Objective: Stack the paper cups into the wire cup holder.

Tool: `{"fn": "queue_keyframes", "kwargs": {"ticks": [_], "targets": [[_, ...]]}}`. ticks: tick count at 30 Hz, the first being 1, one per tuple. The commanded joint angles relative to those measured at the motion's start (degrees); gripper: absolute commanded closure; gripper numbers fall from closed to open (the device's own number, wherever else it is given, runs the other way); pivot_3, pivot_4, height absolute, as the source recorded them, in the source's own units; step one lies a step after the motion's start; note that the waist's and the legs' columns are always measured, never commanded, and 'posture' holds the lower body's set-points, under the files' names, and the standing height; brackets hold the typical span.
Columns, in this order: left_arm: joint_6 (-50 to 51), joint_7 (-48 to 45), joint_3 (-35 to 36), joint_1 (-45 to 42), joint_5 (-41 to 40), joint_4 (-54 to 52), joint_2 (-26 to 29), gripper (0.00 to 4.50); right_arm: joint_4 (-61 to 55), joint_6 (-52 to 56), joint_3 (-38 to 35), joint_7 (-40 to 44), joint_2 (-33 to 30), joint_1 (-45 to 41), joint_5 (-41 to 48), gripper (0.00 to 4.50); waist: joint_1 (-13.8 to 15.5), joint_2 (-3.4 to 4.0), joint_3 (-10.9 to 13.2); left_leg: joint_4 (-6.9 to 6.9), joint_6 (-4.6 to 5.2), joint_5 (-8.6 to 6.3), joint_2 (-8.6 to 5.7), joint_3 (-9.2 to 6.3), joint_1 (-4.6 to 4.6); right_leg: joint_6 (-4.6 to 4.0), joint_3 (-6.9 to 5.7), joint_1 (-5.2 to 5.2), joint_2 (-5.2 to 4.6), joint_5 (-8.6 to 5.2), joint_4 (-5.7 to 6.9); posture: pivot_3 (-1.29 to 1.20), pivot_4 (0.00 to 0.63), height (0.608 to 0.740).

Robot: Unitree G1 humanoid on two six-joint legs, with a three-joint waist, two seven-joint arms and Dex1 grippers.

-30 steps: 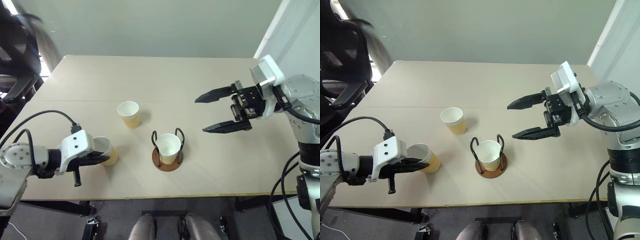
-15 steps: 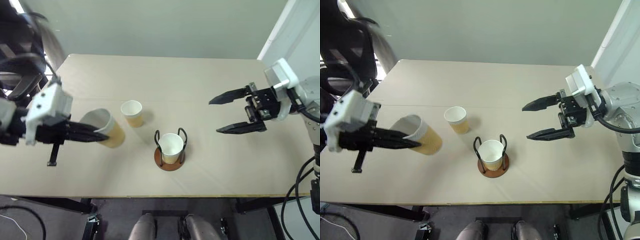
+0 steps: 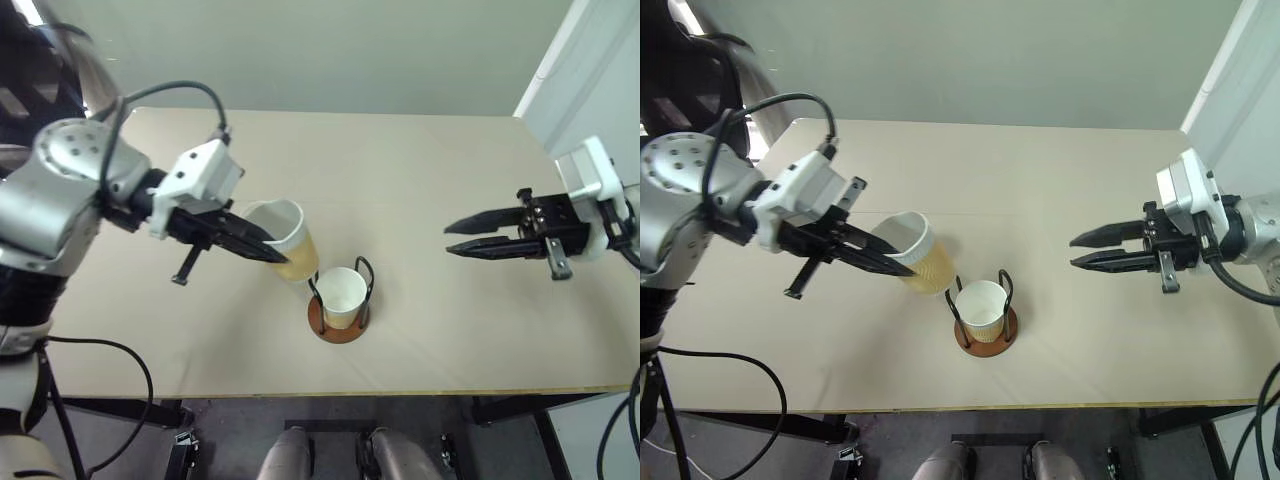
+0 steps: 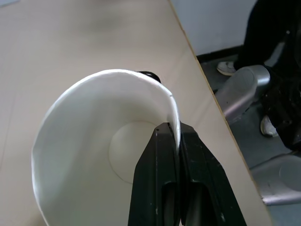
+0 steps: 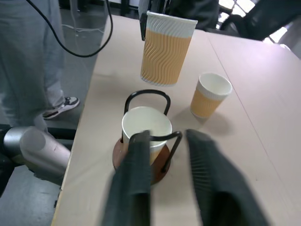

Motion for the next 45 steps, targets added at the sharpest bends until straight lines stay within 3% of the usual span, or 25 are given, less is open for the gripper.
{"fn": "queue_keyframes", "kwargs": {"ticks": [1, 14, 18, 26, 45], "targets": [[-4.13, -2.52, -3.74, -4.3, -1.66, 2.56, -1.26, 4.5, -4.3, 0.99, -4.5, -2.71, -1.64, 1.36, 2.15, 4.45, 0.06, 0.0, 0.0, 0.0, 0.04, 0.02, -0.01, 0.0, -0.01, 0.06, 0.0, 0.01, 0.0, 0.01, -0.04, 0.0, 0.15, 0.74], [-11.35, -2.52, -17.64, -14.54, -7.2, 7.26, -4.87, 4.5, -10.48, 5.44, -9.82, -8.47, -4.61, 6.12, 7.2, 4.45, 0.22, 0.05, 0.03, 0.52, 0.51, 0.08, -0.11, -0.02, -0.55, 0.77, 0.11, 0.05, -0.02, 0.39, -0.67, 0.0, 0.15, 0.74], [-13.26, -2.52, -20.78, -15.4, -7.92, 9.14, -5.84, 4.5, -11.44, 8.07, -11.77, -10.28, -6.01, 7.56, 9.46, 3.6, 0.39, 0.09, 0.05, 0.92, 0.64, 0.01, -0.12, -0.04, -0.73, 0.94, 0.11, 0.04, -0.02, 0.46, -0.66, 0.0, 0.15, 0.74], [-17.26, -2.52, -24.89, -18.66, -6.22, 16.22, -10.79, 4.5, -14.11, 9.1, -15.3, -13.04, -7.38, 10.6, 11.42, 0.94, 0.71, 0.09, 0.06, 1.13, 0.83, 0.05, -0.25, -0.02, -0.83, 1.19, 0.24, 0.06, -0.06, 0.61, -0.69, 0.0, 0.15, 0.74], [-23.2, -2.52, -34.04, -21.84, -7.91, 17.46, -11.16, 4.5, -17.95, 9.48, -18.42, -17.27, -7.71, 14.79, 13.36, 0.94, 0.83, 0.09, 0.06, 1.18, 1.0, -0.05, -0.36, 0.05, -0.89, 1.55, 0.38, 0.08, -0.08, 0.43, -0.7, 0.0, 0.15, 0.74]]}}
